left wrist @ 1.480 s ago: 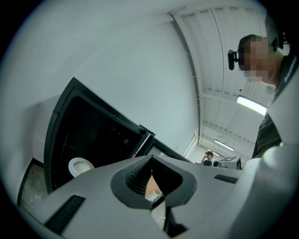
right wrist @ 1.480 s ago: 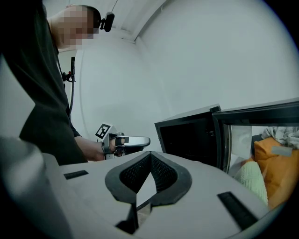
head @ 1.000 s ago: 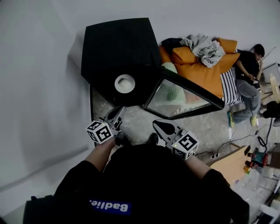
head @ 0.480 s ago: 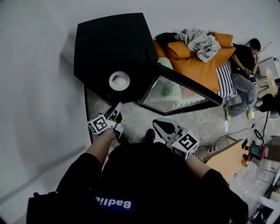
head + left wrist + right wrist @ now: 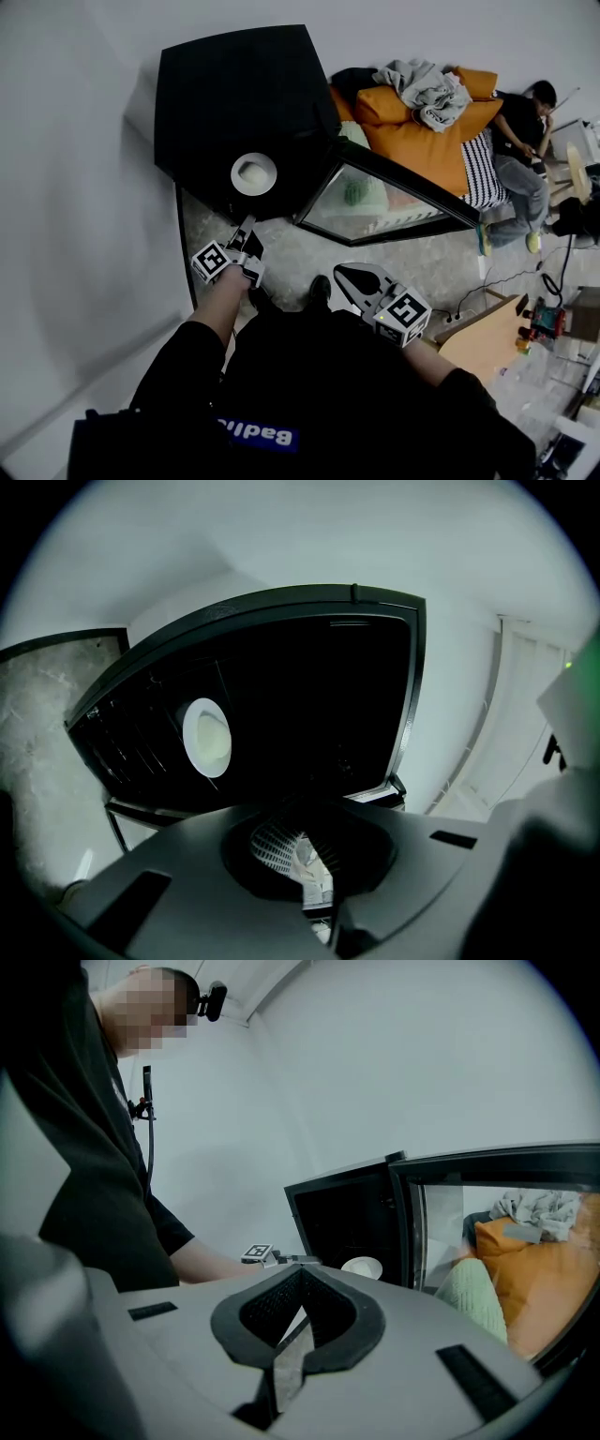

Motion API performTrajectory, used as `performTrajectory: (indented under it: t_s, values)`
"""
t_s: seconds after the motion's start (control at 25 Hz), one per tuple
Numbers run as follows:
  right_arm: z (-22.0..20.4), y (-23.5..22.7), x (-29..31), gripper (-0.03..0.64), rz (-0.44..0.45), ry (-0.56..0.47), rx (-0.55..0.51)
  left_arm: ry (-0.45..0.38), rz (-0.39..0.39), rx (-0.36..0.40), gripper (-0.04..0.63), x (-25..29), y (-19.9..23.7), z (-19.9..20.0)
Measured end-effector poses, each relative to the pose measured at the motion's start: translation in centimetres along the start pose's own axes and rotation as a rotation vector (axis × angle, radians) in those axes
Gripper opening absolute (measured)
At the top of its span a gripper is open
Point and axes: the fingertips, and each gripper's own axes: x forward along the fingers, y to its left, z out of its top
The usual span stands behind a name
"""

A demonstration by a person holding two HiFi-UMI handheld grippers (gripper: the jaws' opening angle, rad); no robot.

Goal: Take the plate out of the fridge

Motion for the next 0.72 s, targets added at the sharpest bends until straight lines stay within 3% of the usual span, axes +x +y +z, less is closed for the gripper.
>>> performTrajectory:
  t_s: [0.72]
  values:
    - [-1.8, -2.2, -0.7, -0.003, -0.030, 0.073, 0.049, -0.066, 0.114, -0.026, 0.009, 3.4, 4.2, 0.7]
